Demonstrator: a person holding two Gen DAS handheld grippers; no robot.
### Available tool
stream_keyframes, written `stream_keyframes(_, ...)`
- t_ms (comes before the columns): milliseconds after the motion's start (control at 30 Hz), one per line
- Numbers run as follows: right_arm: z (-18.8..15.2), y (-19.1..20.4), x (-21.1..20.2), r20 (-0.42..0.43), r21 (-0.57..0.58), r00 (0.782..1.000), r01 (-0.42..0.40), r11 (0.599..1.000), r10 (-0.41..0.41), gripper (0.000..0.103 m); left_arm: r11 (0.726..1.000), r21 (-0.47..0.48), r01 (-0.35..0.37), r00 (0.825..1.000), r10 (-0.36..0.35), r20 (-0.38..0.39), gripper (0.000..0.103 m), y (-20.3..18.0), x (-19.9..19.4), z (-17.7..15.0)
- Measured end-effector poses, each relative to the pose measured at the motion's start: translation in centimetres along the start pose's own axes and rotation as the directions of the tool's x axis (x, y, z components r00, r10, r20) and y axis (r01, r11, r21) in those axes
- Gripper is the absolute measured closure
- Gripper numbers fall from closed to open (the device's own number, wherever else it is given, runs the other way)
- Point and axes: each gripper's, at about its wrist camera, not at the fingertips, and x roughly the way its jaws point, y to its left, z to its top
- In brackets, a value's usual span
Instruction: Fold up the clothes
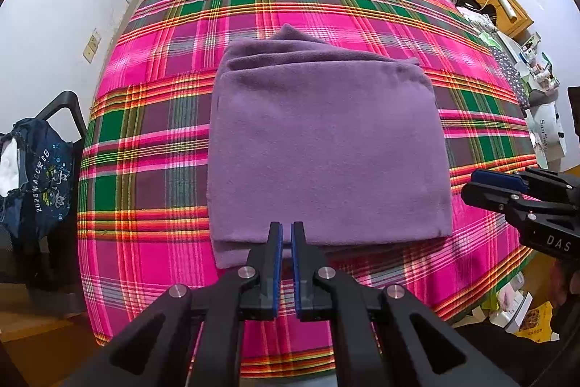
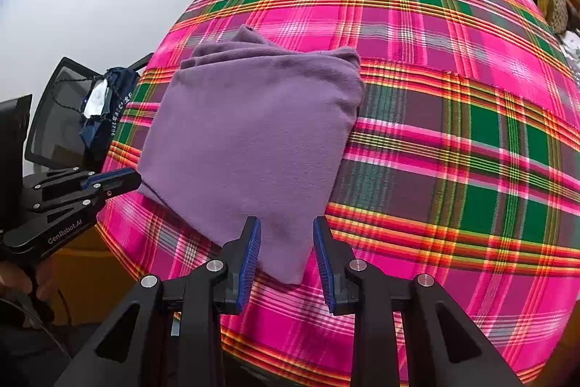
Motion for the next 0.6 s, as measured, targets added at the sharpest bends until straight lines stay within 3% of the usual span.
stream_keyframes(333,0.0,-0.8,0.6,-0.026,0.019,0.997,-0.079,0.997,0.079,0.072,0.999,-0.053,-0.006,1.0,0.006,0.008,0.099,0.7,0.3,0.2)
stream_keyframes(600,0.8,-2.5,1.5,-0.034,0.169,0.996,-0.071,0.983,0.078,0.072,0.999,-0.05,0.004,1.0,-0.004,0.001,0.099,3.5,1.2,3.0)
